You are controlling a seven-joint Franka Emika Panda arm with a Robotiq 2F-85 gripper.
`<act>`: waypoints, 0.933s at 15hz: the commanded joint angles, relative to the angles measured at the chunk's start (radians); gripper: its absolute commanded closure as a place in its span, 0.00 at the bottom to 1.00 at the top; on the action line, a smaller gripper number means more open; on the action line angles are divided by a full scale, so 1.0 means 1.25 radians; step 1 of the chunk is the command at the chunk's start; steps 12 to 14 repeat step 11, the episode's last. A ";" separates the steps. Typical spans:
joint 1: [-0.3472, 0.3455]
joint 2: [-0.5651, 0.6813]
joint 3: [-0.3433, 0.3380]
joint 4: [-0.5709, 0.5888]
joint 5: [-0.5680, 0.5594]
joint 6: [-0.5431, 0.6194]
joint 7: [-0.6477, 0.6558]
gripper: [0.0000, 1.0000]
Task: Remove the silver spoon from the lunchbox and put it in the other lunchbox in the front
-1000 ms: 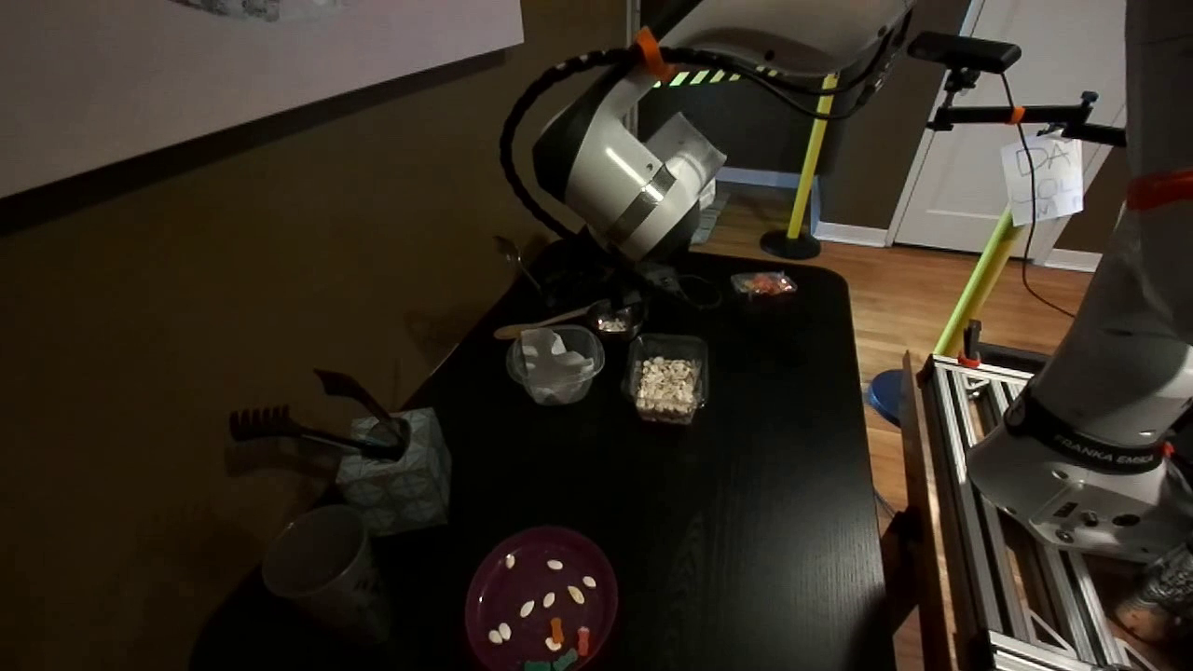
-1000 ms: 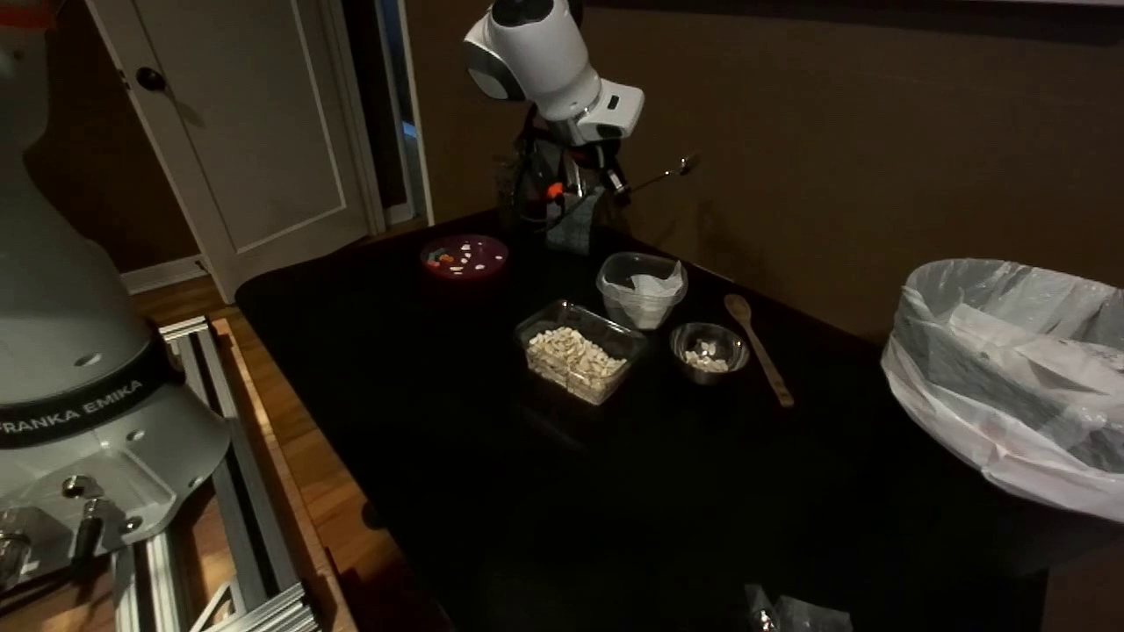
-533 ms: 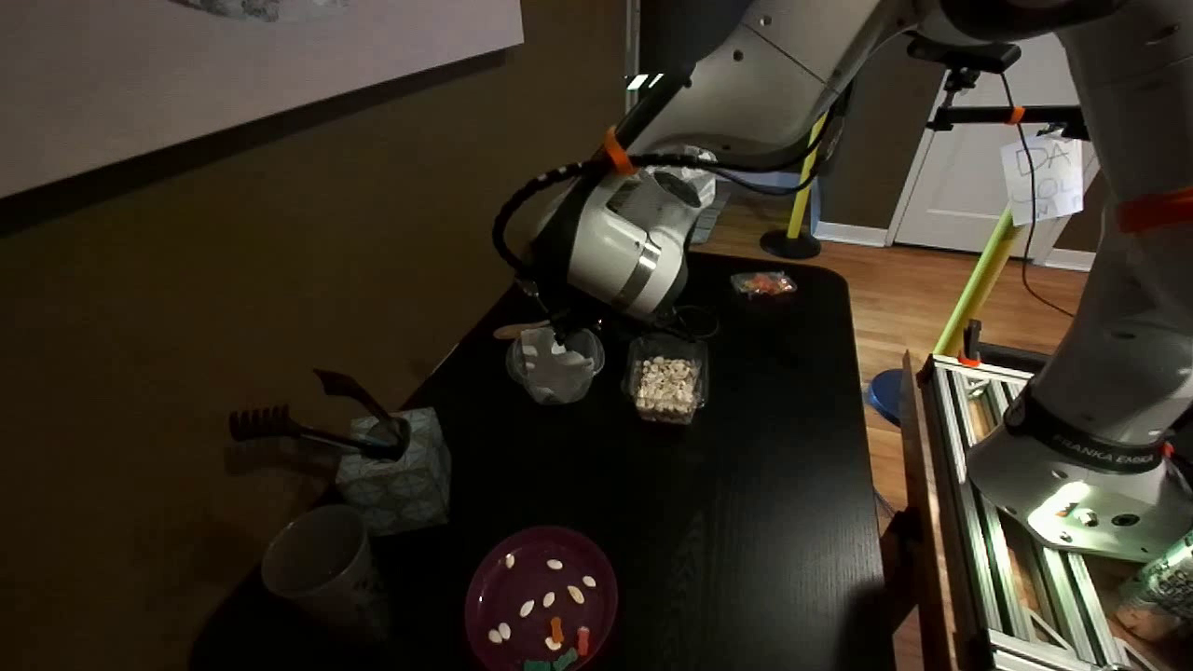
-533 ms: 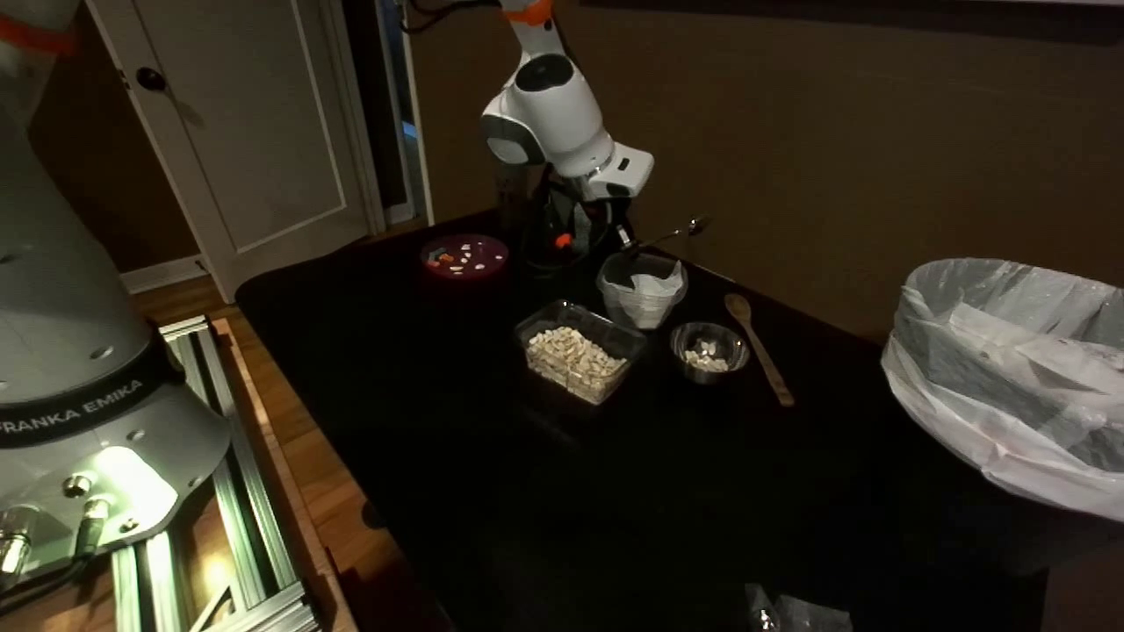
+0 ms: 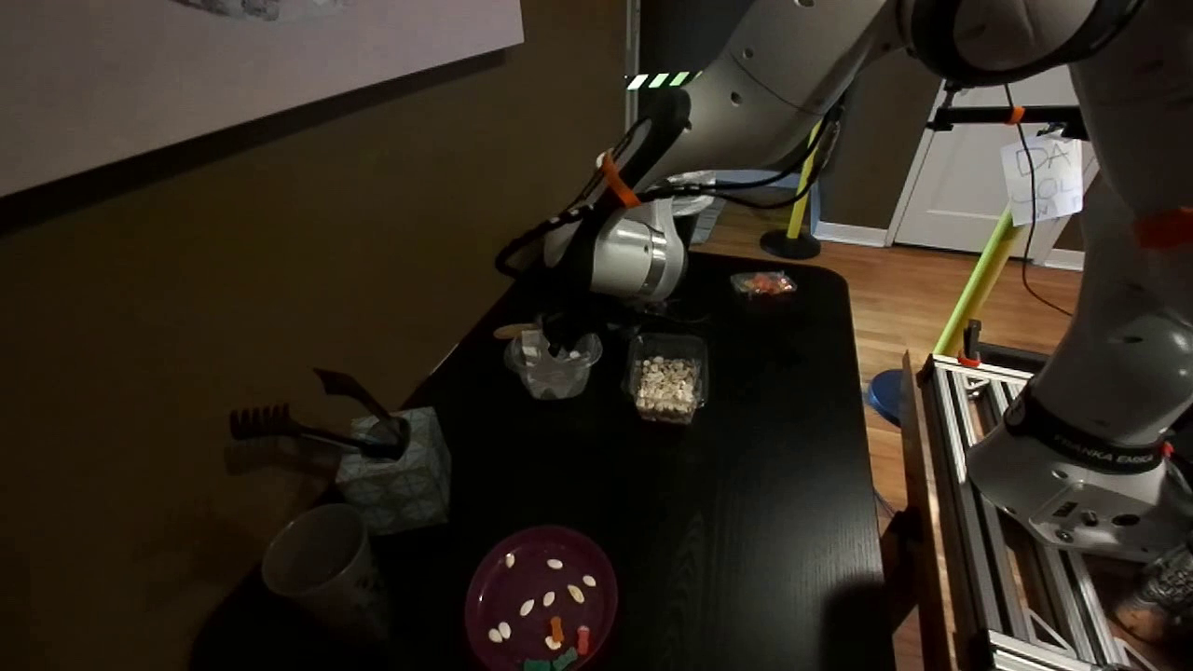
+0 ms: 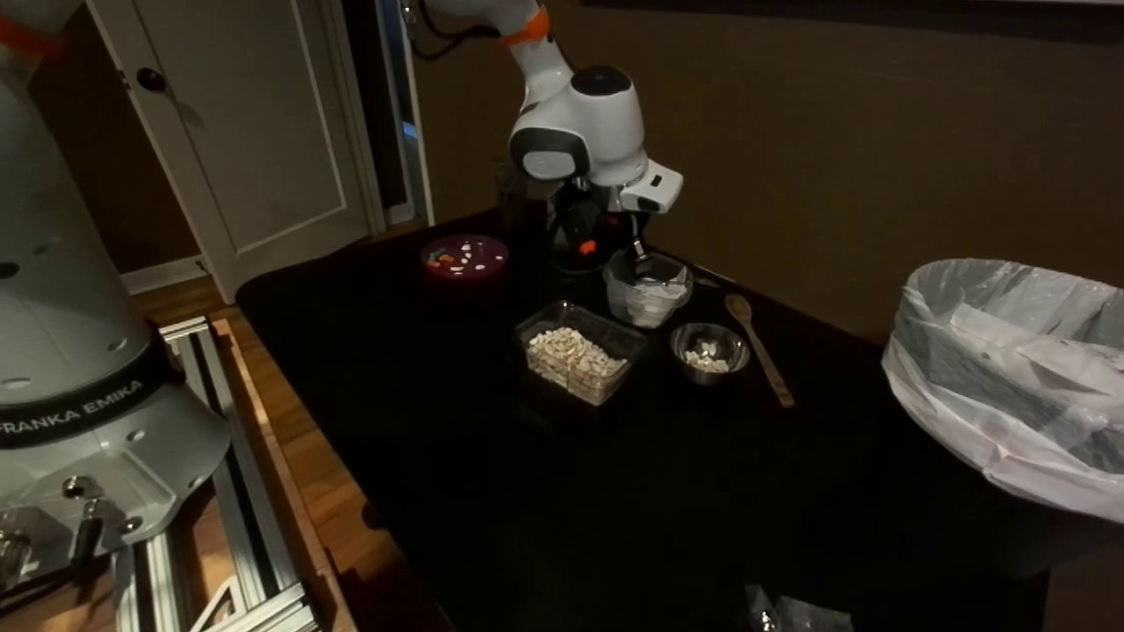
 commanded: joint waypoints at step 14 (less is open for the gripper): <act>-0.081 -0.250 0.055 -0.118 -0.062 -0.025 0.078 0.00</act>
